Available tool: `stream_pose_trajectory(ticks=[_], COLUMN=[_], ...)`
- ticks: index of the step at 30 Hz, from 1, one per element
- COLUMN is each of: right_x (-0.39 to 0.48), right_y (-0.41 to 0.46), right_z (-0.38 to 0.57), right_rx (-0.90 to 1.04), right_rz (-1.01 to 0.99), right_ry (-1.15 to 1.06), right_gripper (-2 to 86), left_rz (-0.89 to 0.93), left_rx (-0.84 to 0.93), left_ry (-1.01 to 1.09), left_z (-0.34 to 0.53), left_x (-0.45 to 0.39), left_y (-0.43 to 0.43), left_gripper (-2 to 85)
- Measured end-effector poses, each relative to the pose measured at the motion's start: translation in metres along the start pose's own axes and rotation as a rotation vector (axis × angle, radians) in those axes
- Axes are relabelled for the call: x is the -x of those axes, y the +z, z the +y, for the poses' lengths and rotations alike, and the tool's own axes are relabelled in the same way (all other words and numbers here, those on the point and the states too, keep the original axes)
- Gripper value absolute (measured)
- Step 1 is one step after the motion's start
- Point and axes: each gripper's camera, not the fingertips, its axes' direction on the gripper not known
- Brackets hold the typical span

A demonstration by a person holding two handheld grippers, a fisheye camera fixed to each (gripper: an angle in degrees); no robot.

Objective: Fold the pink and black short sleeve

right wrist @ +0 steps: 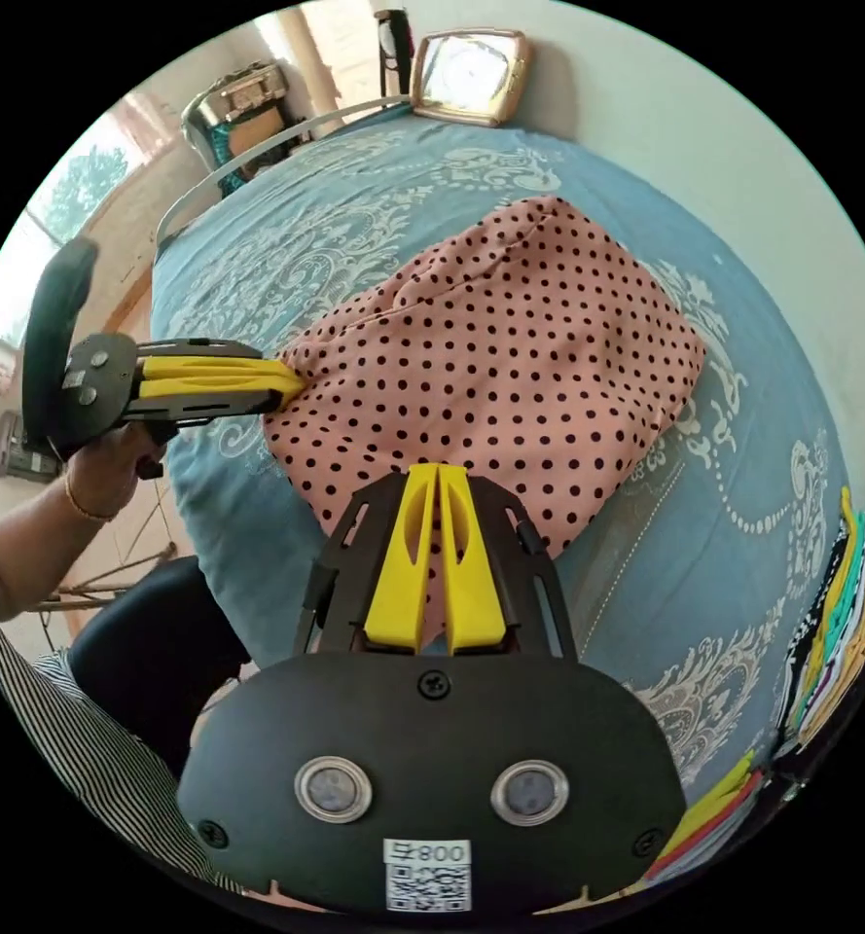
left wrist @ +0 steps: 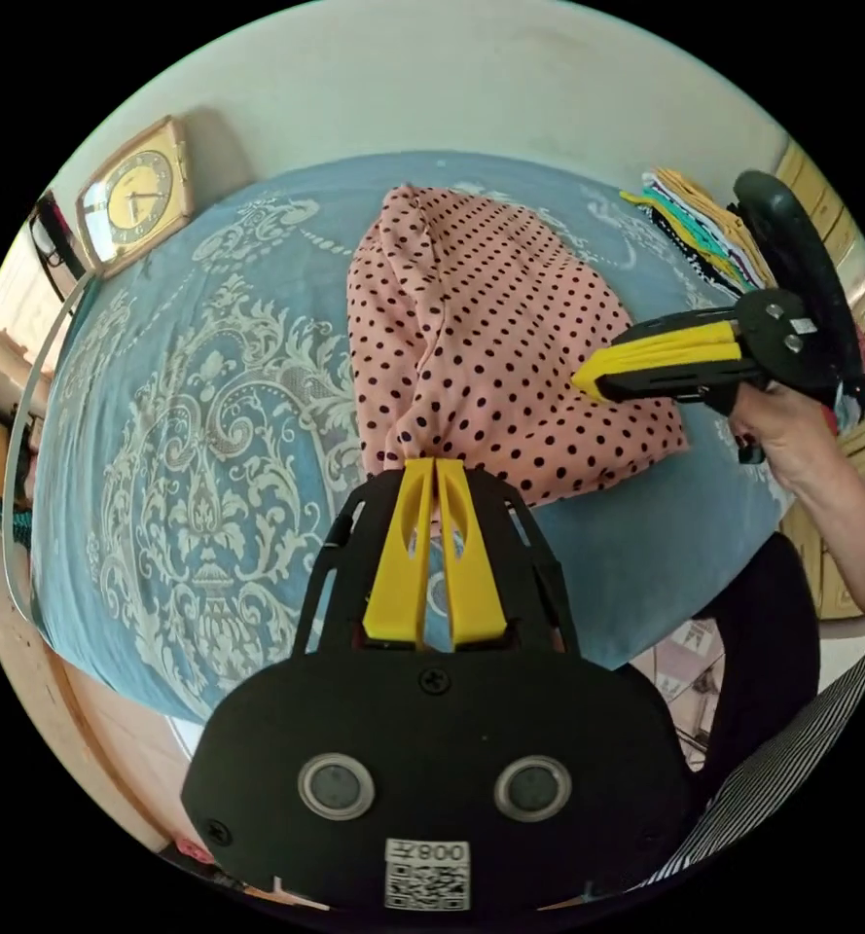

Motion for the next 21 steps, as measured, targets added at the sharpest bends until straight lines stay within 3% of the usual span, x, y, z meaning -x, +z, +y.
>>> stream_pose_trajectory(ticks=[7,12,15,17,21], right_x=[0.047,0.033,0.014,-0.004,-0.013], right_y=[-0.028,-0.044,-0.063,-0.09,-0.094], right_z=[0.001,0.004,0.011,0.033,0.061], right_rx=[-0.049,-0.048,-0.033,-0.134,-0.145], right_rz=[0.176,0.072,-0.064,-0.137,-0.167], right_ry=[-0.103,-0.037,0.005,0.071,0.097], right_gripper=[0.0,0.8,1.4,1.8,2.1], left_rz=[-0.041,0.016,0.026,0.004,0.0], left_rx=[-0.003,0.051,-0.065,-0.117,-0.09], left_ry=[0.013,0.004,0.017,0.028,0.068], left_z=[-0.019,-0.035,-0.038,-0.044,-0.066], left_x=[-0.04,-0.054,-0.074,-0.093,-0.116], left_y=[-0.003,-0.016,-0.051,-0.066,-0.053], left_gripper=[0.2,0.2,0.2,0.2,0.3])
